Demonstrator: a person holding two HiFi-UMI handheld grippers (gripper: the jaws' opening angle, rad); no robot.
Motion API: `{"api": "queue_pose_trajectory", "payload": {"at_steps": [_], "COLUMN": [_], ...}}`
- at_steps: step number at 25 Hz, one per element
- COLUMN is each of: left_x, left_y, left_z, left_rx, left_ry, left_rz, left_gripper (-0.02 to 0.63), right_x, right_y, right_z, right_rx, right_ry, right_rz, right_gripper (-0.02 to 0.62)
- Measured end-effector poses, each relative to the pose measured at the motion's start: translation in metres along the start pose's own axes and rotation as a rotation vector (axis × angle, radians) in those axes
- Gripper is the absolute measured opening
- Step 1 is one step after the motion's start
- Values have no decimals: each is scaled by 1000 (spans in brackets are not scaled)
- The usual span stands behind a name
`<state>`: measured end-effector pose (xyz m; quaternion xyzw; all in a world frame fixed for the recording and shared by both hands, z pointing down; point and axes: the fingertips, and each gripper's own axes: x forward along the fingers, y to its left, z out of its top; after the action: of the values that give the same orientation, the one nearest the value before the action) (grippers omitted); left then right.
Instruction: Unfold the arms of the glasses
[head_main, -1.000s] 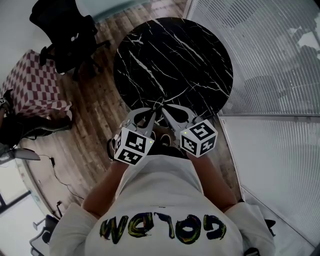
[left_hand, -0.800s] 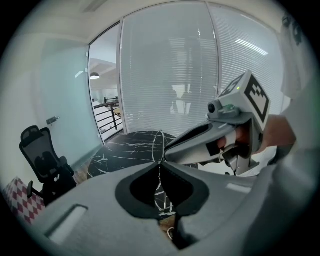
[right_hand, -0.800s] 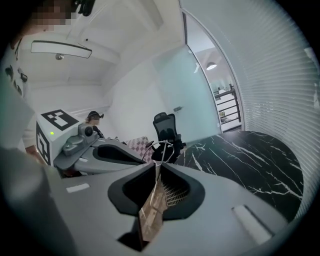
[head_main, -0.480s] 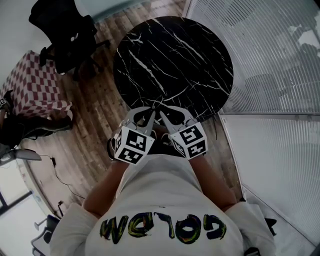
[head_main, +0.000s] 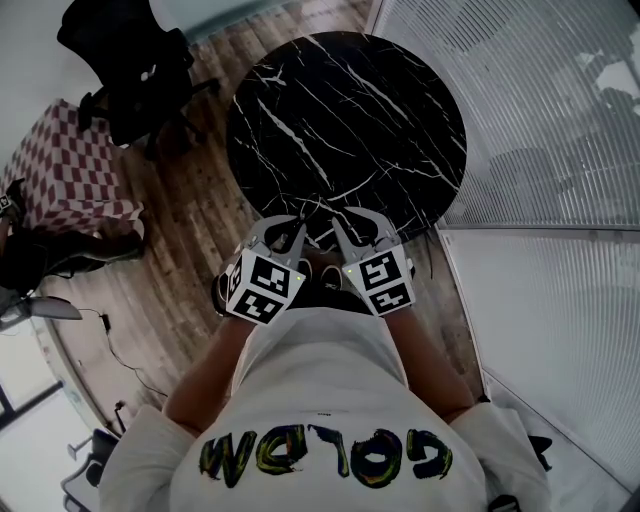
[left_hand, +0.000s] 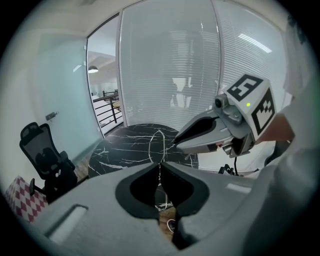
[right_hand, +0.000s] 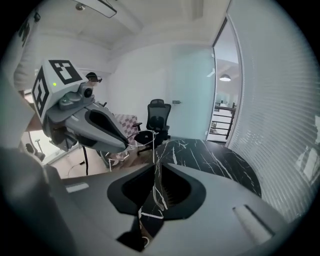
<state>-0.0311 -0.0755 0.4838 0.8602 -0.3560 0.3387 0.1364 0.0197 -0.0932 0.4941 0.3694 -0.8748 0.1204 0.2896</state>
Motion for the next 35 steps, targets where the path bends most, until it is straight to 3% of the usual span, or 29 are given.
{"api": "queue_pose_trajectory", "payload": {"at_steps": [7, 12, 27, 35], "left_x": [6, 10, 33, 66], "left_y": [-5, -6, -4, 4], "left_z": [-6, -8, -23, -33], "left_rx": [-21, -50, -161, -171], "left_ry": [26, 30, 55, 90], "left_rz": [-34, -58, -89, -112], "left_gripper": [15, 15, 15, 16], "right_x": [-3, -3, -1, 0], "right_y": [-8, -9, -1, -15], "right_z": [-4, -7, -22, -29], "right_rx": [-149, -197, -127, 3], "right_ry": [48, 64, 51, -38], "right_rz": [-68, -73, -17, 35], "right_gripper": [57, 62, 95, 130]}}
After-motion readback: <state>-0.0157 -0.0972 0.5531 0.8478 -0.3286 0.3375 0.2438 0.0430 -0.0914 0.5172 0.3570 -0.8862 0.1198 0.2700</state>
